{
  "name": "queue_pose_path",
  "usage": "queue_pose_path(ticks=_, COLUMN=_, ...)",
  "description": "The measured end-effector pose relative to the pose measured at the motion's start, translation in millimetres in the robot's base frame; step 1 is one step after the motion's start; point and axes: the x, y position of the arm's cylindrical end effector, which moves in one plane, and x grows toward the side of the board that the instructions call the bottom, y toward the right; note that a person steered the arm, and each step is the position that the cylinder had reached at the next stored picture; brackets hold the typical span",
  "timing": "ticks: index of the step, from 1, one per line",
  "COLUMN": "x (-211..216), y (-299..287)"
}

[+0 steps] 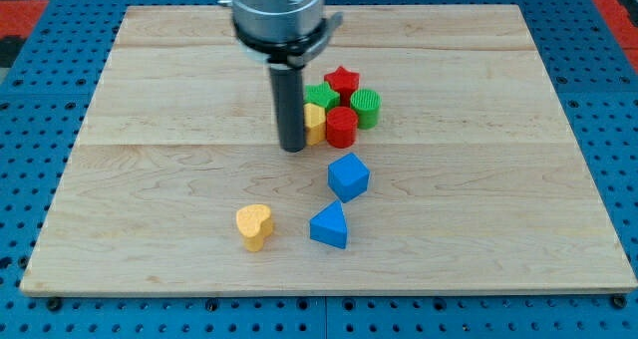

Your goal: Move yellow heart towards the yellow hexagon

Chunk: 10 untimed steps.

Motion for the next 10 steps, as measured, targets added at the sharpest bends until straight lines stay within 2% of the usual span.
queue_pose_path(ticks=2, x=36.9, y=-97.9)
queue_pose_path(ticks=3, x=93.4, y=-107.9)
queue_pose_path(ticks=5, x=123.1, y=-137.1)
queue_pose_path(ticks=6, x=145.5, y=-135.8)
queue_pose_path(ticks=10, x=140.9, y=-59.4)
